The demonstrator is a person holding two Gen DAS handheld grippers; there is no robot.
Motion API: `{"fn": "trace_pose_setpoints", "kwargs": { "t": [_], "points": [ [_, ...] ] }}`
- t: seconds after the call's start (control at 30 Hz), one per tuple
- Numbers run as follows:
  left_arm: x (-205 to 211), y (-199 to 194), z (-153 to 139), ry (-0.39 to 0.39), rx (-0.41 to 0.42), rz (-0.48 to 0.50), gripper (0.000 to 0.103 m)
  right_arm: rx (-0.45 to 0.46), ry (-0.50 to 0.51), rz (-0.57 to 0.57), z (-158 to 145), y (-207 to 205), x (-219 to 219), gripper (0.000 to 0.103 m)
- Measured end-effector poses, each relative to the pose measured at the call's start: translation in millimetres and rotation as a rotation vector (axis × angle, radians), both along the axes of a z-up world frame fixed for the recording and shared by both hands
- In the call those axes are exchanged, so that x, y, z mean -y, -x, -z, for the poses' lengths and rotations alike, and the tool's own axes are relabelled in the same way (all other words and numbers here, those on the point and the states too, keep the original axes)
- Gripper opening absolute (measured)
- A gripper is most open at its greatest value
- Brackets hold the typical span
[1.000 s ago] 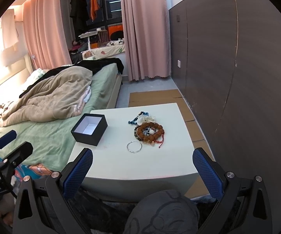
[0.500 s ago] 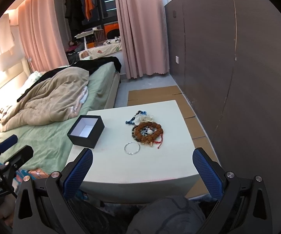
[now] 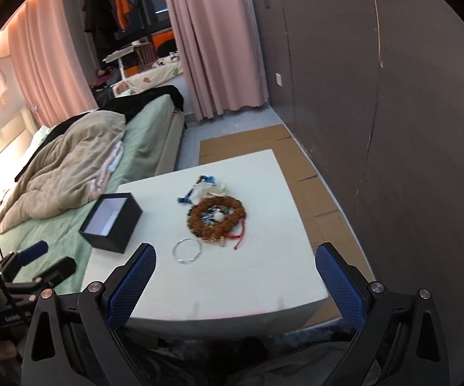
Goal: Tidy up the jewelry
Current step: 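Move both grippers toward the jewelry pile on the white table, then grasp the silver bangle with the left gripper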
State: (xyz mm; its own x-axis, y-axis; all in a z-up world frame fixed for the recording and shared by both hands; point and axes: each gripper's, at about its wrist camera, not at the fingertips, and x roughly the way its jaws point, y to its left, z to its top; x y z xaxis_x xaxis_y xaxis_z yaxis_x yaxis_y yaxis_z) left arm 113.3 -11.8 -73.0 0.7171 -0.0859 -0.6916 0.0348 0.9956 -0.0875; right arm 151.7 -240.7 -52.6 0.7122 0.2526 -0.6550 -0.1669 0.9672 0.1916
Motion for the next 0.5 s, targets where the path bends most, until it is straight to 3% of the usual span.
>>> {"fn": "trace_pose_setpoints", "kwargs": {
  "t": [0.4,0.5],
  "points": [
    [26.6,-52.1,44.9,-0.077,-0.084,0.058,0.099,-0.078,-0.054,0.036,40.7,-45.3,22.3,0.100],
    [32.7,-65.0,59.4,-0.091,-0.127,0.083,0.088,-0.097,-0.068,0.045,51.7,-53.9,30.0,0.100]
  ]
}}
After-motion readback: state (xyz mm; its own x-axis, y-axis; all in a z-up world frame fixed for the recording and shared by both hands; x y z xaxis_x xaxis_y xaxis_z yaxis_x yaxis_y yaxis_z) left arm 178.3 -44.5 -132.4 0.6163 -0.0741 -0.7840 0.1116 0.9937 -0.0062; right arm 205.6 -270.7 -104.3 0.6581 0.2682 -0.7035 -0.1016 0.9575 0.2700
